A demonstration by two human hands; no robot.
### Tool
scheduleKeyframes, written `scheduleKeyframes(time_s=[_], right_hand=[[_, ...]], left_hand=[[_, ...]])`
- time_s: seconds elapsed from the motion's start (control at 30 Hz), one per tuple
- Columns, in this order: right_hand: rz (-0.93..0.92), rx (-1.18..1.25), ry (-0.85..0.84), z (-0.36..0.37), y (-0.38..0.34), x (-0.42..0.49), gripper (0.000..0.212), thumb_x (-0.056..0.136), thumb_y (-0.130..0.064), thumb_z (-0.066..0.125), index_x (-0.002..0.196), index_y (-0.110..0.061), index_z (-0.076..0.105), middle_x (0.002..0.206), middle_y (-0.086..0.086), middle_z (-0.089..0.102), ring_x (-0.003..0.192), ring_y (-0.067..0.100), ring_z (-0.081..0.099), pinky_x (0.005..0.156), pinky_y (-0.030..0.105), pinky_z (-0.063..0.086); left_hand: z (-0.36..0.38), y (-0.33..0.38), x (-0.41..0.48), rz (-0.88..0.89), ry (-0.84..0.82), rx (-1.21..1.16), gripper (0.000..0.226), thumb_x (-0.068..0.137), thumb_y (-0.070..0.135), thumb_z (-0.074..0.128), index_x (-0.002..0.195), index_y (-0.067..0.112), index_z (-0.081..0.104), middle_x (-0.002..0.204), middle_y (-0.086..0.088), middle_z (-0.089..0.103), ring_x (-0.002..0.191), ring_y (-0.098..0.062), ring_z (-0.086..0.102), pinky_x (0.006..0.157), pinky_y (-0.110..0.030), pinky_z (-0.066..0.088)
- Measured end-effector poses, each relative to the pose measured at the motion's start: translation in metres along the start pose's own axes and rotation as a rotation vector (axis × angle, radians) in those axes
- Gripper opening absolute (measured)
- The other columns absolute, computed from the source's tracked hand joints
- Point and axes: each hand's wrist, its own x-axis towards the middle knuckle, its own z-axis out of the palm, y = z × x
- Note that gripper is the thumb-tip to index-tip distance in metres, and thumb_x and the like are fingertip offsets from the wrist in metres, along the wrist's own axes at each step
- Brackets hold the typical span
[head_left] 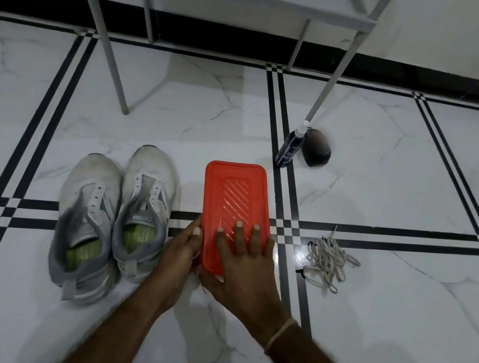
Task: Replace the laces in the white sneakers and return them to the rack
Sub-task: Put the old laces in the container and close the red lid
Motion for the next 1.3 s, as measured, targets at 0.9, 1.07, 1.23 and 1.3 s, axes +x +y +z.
scheduleKeyframes(time_s=[0.9,1.07,1.23,1.3], right_hand=[[0.753,1.928,0.592,-0.040,0.060,-0.028,0.037,0.105,-0.034,0.051,0.140,-0.026,0.055,0.131,0.007,0.069,0.117,0.030,0.068,0.089,0.055,0.060],[0.912,2.072,0.520,-0.001,0.071,-0.025,0.039,0.104,-0.029,0.055,0.141,-0.019,0.055,0.131,0.016,0.068,0.118,0.036,0.067,0.086,0.055,0.061],[0.883,1.939,0.272,0.022,0.068,-0.015,0.034,0.098,-0.022,0.066,0.132,-0.018,0.060,0.119,0.014,0.074,0.104,0.034,0.073,0.079,0.045,0.063],[0.946,1.803,0.247,0.033,0.071,-0.015,0.036,0.095,-0.014,0.070,0.129,-0.013,0.059,0.111,0.015,0.075,0.091,0.031,0.076,0.072,0.040,0.064]], left_hand=[[-0.017,-0.030,0.007,0.170,0.566,0.269,0.020,0.085,0.012,0.077,0.080,0.019,0.060,0.074,-0.006,0.069,0.068,-0.027,0.067,0.060,-0.053,0.060],[-0.016,-0.029,0.002,0.197,0.535,0.295,0.020,0.086,0.008,0.075,0.081,0.017,0.059,0.075,-0.006,0.069,0.070,-0.027,0.067,0.054,-0.046,0.057],[-0.017,-0.027,-0.001,0.203,0.501,0.319,0.017,0.088,0.007,0.073,0.093,0.019,0.062,0.089,-0.001,0.070,0.078,-0.017,0.069,0.068,-0.051,0.058],[-0.014,-0.026,-0.003,0.209,0.493,0.327,0.021,0.089,0.009,0.073,0.106,0.018,0.065,0.098,-0.001,0.071,0.086,-0.021,0.070,0.071,-0.053,0.059]])
